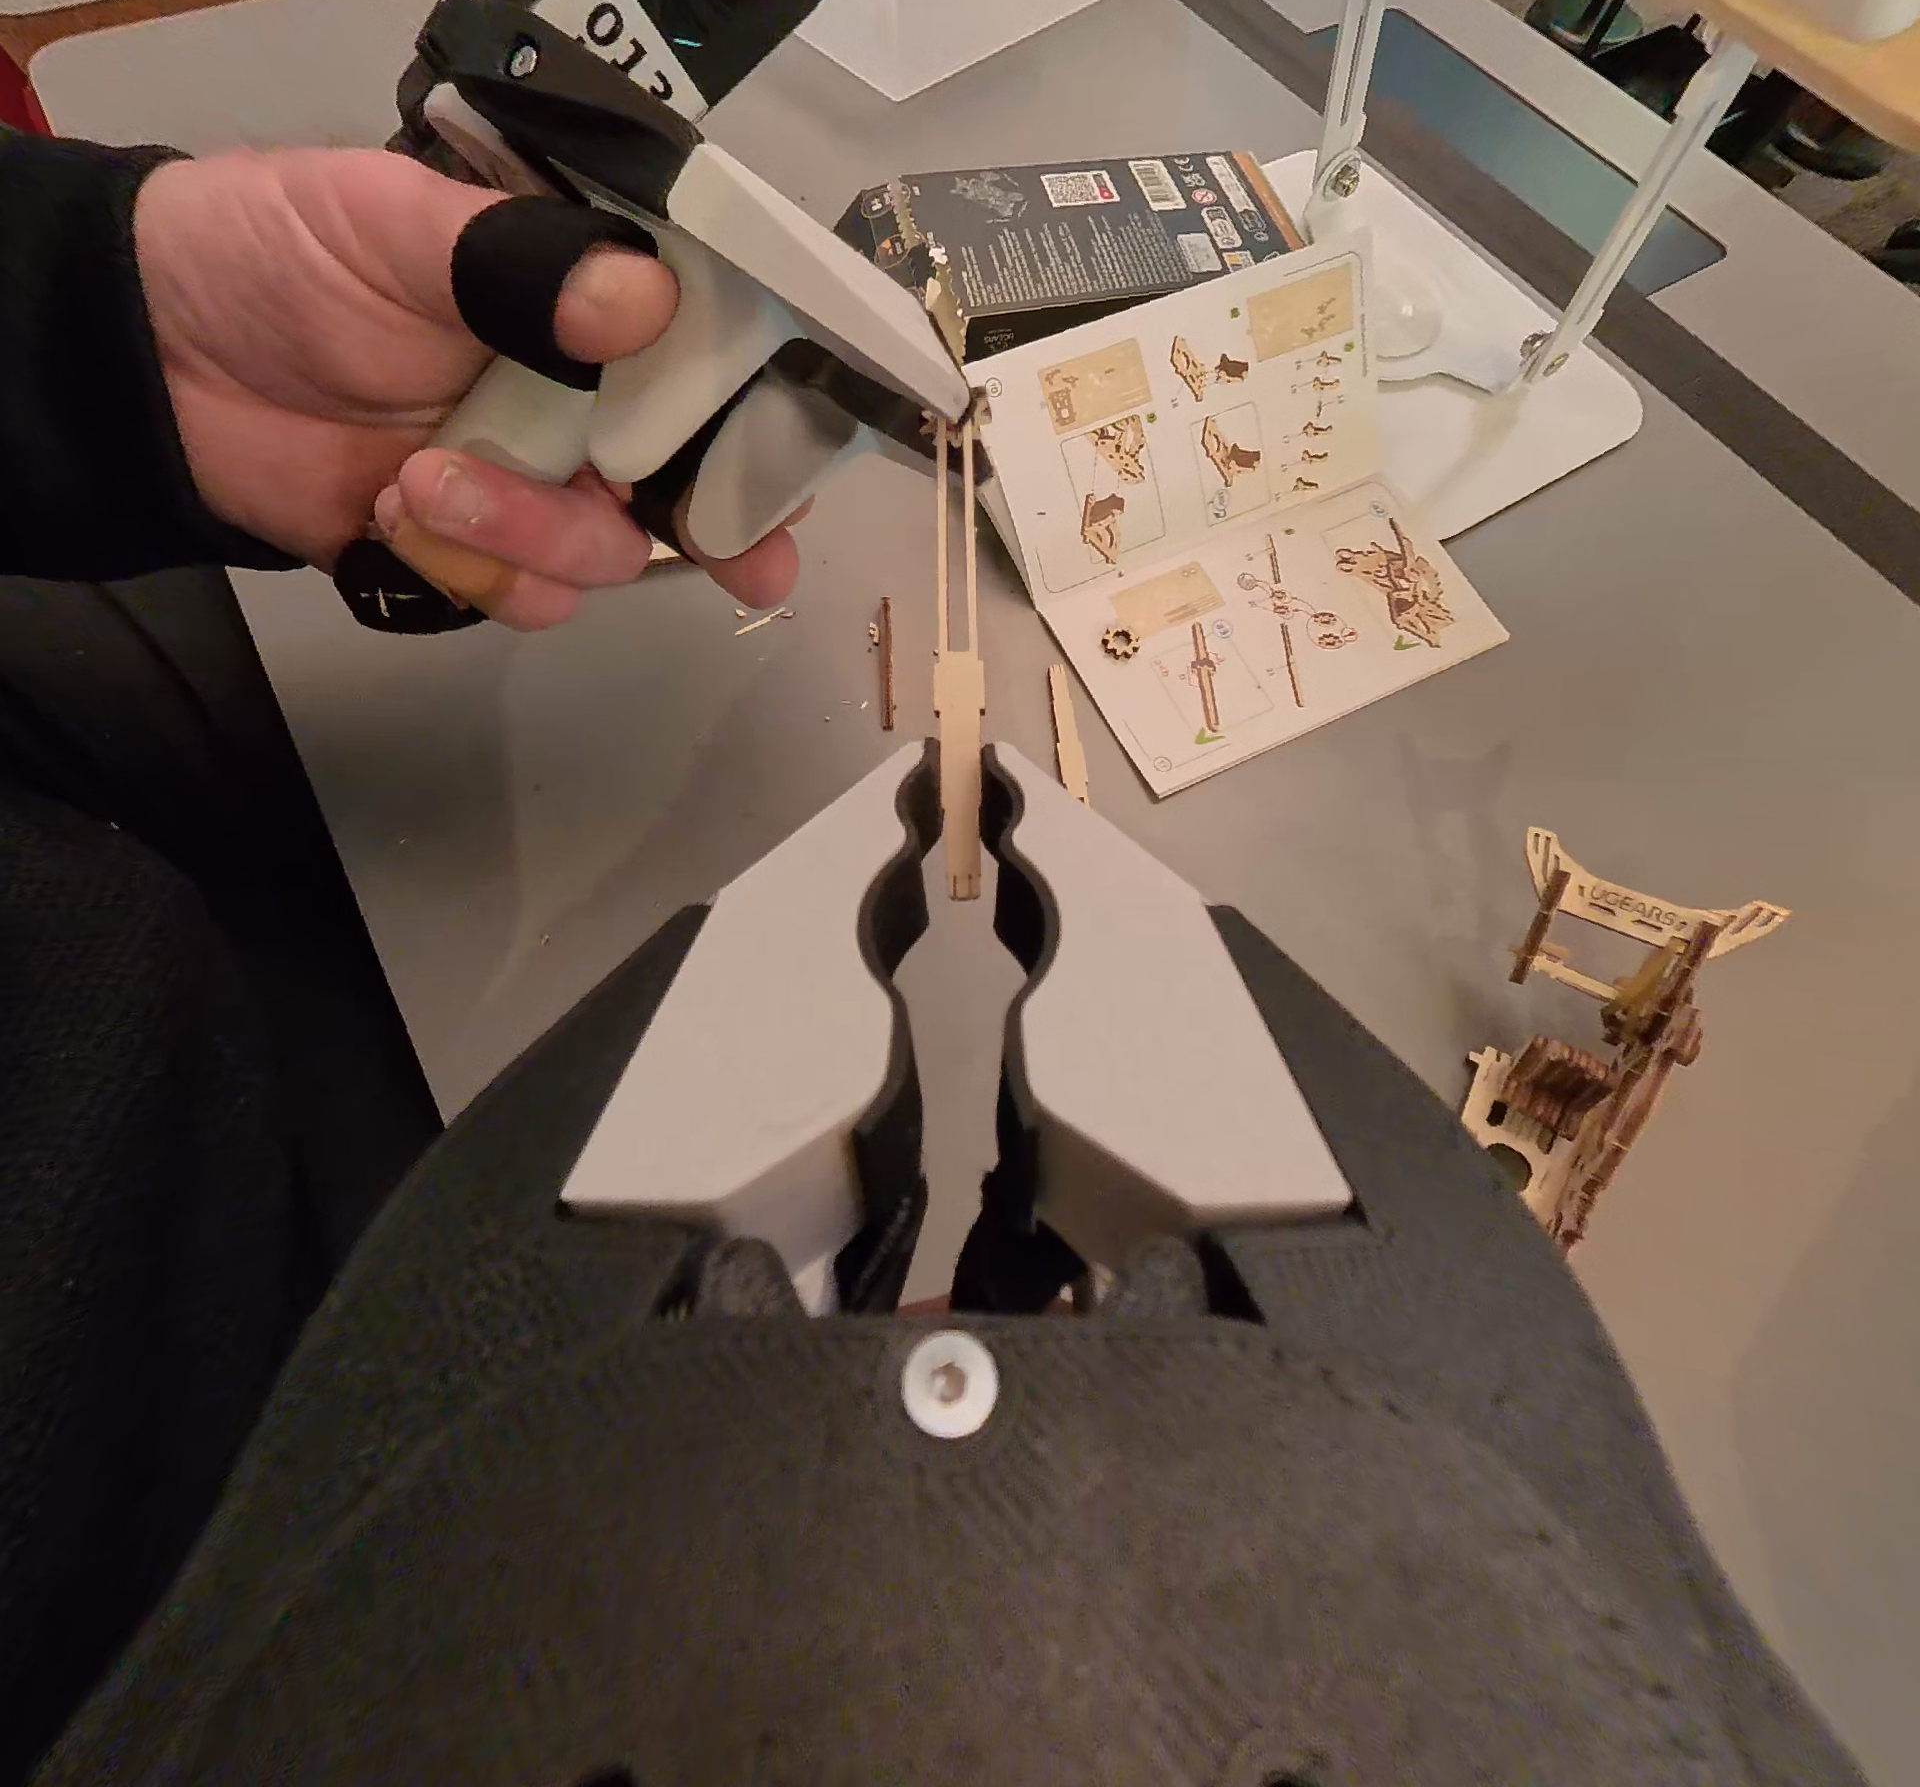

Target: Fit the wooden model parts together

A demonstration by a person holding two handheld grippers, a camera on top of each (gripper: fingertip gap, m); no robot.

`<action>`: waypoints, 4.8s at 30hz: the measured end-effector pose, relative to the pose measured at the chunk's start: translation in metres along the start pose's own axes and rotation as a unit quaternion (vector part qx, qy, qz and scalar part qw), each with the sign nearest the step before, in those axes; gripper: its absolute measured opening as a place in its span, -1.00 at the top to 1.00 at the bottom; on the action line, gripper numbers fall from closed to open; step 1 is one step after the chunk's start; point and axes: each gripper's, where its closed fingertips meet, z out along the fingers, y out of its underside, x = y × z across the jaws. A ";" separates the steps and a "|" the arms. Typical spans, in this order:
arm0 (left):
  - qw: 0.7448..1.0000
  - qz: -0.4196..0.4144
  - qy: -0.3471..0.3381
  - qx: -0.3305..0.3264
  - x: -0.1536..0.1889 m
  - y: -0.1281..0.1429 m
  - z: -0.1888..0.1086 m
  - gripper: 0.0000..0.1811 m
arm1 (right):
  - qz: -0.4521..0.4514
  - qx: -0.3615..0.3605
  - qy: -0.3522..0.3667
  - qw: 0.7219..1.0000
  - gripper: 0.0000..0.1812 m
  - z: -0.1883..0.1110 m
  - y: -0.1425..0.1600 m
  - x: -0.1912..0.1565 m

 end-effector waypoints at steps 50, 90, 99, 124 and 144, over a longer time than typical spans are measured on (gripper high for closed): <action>1.000 0.018 0.022 0.009 0.004 0.015 0.006 0.87 | -0.038 0.006 0.014 0.999 0.95 0.003 -0.004 -0.007; 0.998 0.040 -0.037 0.014 -0.017 0.016 -0.003 0.70 | 0.017 0.007 -0.006 1.000 0.95 0.007 0.008 0.004; 0.998 0.045 -0.035 0.003 -0.014 0.024 0.008 0.71 | 0.006 0.004 -0.015 1.000 0.95 0.010 0.008 -0.001; 0.997 0.050 -0.053 0.014 -0.017 0.027 0.004 0.77 | -0.014 -0.010 -0.009 1.000 0.95 0.011 0.012 -0.002; 0.795 0.362 -0.408 -0.266 -0.104 0.023 -0.098 0.69 | 0.086 -0.097 -0.096 0.987 0.95 0.024 0.064 -0.001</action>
